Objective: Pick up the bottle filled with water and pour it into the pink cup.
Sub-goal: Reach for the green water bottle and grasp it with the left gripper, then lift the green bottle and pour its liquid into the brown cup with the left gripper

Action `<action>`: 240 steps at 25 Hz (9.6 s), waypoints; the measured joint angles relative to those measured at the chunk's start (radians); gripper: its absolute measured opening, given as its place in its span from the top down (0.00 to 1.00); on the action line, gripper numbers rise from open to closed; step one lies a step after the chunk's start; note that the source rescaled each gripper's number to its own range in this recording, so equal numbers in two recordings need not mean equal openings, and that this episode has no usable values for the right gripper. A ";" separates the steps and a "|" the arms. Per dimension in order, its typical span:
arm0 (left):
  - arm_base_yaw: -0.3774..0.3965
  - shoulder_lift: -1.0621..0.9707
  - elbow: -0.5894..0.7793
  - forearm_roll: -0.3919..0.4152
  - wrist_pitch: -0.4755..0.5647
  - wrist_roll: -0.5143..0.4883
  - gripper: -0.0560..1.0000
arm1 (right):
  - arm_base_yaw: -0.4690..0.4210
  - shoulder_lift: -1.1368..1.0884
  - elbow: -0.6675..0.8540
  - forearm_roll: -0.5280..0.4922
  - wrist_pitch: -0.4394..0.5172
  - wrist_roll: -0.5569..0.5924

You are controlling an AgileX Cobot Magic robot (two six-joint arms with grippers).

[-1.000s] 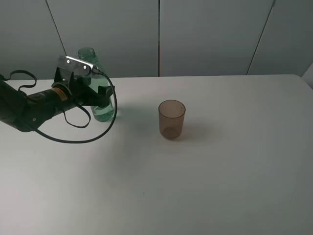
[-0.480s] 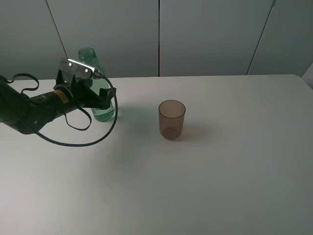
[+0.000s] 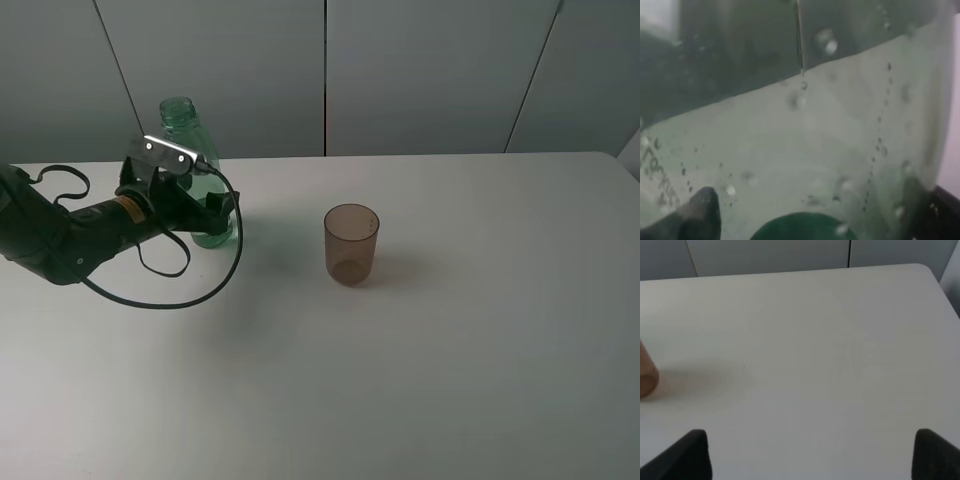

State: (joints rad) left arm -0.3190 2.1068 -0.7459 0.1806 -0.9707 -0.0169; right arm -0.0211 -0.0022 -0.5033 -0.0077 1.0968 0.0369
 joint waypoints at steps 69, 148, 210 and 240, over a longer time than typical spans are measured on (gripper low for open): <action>-0.115 -0.063 -0.265 0.089 0.374 0.329 0.94 | 0.000 0.000 0.000 0.000 0.000 0.000; -0.361 -0.063 -0.363 -0.705 0.475 2.025 0.94 | 0.000 0.000 0.000 0.000 0.000 0.000; -0.378 -0.063 -0.363 -0.672 0.408 2.128 0.94 | 0.000 0.000 0.000 0.000 0.000 0.000; -0.351 -0.063 -0.363 -0.563 0.360 2.128 0.94 | 0.000 0.000 0.000 0.000 0.000 0.000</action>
State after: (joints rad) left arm -0.6696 2.0434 -1.1085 -0.3829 -0.6109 2.1115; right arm -0.0211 -0.0022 -0.5033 -0.0077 1.0968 0.0369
